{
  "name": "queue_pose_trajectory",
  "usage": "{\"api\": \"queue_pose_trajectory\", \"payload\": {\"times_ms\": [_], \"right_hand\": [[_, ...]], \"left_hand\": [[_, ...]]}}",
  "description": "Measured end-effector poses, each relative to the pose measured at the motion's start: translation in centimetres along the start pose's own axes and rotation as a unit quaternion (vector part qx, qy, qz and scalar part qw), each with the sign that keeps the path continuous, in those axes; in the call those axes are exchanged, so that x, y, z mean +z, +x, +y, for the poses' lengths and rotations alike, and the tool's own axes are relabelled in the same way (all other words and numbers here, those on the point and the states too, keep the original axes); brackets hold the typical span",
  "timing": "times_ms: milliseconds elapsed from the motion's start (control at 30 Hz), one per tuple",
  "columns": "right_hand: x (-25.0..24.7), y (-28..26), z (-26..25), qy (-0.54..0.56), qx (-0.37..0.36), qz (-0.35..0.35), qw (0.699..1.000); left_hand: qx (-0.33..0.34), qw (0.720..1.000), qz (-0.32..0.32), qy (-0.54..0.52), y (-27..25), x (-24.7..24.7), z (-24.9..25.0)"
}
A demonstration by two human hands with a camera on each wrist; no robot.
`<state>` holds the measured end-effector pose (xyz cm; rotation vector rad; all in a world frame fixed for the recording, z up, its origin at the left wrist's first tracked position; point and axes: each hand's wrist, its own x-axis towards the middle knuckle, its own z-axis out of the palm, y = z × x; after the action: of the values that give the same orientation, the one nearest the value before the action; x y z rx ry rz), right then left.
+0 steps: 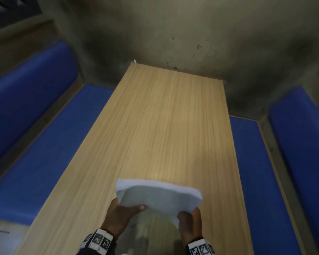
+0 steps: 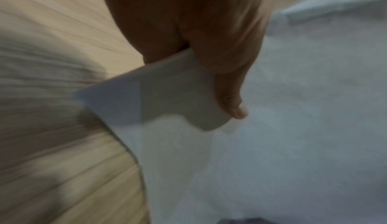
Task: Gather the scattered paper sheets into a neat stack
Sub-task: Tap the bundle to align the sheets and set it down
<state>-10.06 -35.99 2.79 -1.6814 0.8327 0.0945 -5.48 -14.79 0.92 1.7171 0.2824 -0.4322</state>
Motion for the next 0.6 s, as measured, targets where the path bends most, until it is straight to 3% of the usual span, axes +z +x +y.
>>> {"api": "queue_pose_trajectory", "payload": {"times_ms": [67, 200, 333, 600], "right_hand": [[-0.2, 0.4, -0.5, -0.012, -0.035, -0.017, 0.999], [0.2, 2.1, 0.2, -0.041, 0.039, -0.041, 0.998], [1.0, 3.0, 2.4, -0.094, 0.067, -0.028, 0.993], [0.7, 2.5, 5.7, -0.165, 0.076, 0.016, 0.983]], "left_hand": [[-0.026, 0.999, 0.021, -0.022, 0.7, -0.1, 0.4], [-0.072, 0.997, 0.012, -0.008, 2.1, 0.2, 0.1], [-0.093, 0.995, 0.039, 0.014, 3.0, 0.7, -2.3], [-0.062, 0.978, 0.028, 0.199, 2.7, -0.4, -5.7]]}}
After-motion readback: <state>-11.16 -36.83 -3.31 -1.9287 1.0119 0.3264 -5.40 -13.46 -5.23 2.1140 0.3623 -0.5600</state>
